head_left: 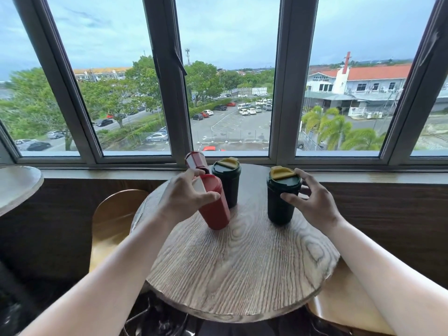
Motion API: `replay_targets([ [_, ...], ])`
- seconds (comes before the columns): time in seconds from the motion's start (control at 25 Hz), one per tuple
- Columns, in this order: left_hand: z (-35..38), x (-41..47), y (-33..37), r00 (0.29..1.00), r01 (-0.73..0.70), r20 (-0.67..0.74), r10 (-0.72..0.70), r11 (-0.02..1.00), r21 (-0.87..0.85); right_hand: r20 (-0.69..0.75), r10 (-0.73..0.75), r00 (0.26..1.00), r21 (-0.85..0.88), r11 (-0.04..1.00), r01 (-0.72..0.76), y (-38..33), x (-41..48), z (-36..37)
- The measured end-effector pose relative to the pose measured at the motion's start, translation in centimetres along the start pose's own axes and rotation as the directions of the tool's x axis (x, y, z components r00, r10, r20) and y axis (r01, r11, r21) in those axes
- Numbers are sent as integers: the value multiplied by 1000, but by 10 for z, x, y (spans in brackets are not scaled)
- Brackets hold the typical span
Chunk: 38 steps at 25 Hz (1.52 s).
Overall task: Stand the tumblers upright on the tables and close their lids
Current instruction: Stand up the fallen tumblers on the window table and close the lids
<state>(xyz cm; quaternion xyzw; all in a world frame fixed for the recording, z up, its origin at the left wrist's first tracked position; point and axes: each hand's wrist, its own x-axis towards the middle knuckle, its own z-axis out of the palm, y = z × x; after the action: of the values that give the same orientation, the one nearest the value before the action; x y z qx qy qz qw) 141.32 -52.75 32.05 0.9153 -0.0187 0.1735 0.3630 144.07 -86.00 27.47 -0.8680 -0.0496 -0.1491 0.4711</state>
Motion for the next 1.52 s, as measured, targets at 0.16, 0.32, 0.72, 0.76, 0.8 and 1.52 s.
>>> replay_targets([
  [0.16,-3,6,7,995,-24,98,19,999,49,28,1,1000,10,1000,-1,-9,2,-3],
  [0.32,-3,6,18,984,-80,169,65,993,81,119,39,992,50,998,-45,-15,29,-14],
  [0.72,-5,13,14,989,52,137,-47,998,-35,543,146,827,-461,875,149,-73,109,-21],
  [0.76,-4,12,13,988,84,131,-81,996,-16,538,143,830,-458,877,146,-76,109,-22],
  [0.8,-3,11,12,984,112,138,-110,994,-8,537,160,829,-442,890,114,-79,110,-24],
  [1.52,1,14,6,969,196,159,-188,980,-41,260,254,932,-96,967,-237,-98,66,32],
])
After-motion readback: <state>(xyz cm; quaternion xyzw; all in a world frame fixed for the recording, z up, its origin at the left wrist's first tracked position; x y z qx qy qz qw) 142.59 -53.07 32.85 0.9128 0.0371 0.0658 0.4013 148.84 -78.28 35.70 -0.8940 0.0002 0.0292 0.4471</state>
